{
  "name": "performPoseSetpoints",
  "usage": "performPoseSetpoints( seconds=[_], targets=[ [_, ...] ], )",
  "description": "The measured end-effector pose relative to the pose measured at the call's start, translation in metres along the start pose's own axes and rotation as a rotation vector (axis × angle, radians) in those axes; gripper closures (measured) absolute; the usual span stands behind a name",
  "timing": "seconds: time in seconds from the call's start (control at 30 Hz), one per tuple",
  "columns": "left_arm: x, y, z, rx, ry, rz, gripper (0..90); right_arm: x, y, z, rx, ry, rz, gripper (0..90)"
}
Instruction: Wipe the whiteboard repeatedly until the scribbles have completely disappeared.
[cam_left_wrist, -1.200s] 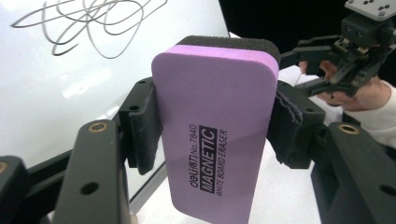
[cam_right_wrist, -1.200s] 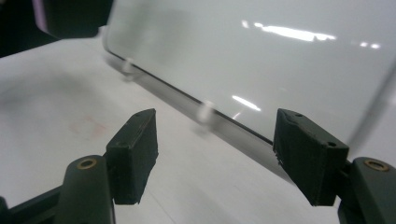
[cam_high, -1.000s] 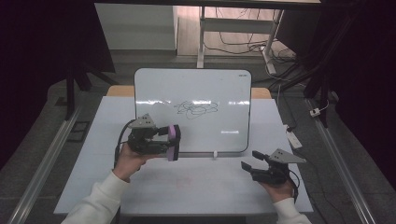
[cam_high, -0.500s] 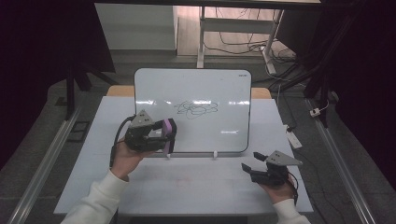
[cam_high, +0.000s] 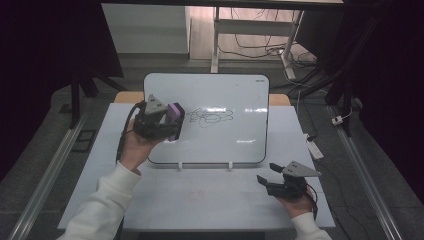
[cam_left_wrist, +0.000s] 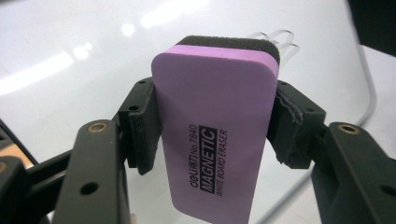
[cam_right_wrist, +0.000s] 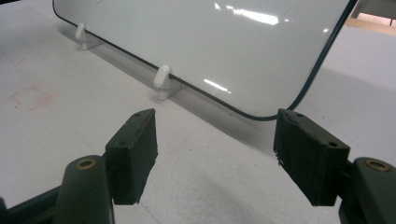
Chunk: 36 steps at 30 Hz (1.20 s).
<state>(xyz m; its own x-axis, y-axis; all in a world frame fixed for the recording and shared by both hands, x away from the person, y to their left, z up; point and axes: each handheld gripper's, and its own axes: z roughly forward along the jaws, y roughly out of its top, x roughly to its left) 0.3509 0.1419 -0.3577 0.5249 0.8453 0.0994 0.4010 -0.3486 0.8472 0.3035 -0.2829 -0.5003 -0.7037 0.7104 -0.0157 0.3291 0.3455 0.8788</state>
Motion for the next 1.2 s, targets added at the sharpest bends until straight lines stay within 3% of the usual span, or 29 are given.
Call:
performPoseSetpoints(
  seconds=[0.3,0.7,0.9,1.1,1.2],
  targets=[
    [0.01,0.013,0.024,0.041,0.048,-0.01,40.7,-0.001,-0.001,0.0,0.001,0.0,0.002,29.8],
    [0.009,0.022,0.046,0.056,0.056,-0.023,40.6,0.0,-0.001,0.001,0.004,0.0,-0.002,29.9],
    [-0.004,0.024,0.058,0.073,0.032,0.002,40.6,0.0,-0.001,0.001,0.002,0.001,-0.002,29.8],
    [-0.028,0.024,0.08,0.093,-0.028,0.029,40.6,0.001,-0.001,0.001,0.0,0.004,-0.007,29.9],
    [-0.043,0.025,0.094,0.102,-0.083,0.031,40.6,0.001,-0.001,0.001,-0.003,0.004,-0.007,29.9]
  ],
)
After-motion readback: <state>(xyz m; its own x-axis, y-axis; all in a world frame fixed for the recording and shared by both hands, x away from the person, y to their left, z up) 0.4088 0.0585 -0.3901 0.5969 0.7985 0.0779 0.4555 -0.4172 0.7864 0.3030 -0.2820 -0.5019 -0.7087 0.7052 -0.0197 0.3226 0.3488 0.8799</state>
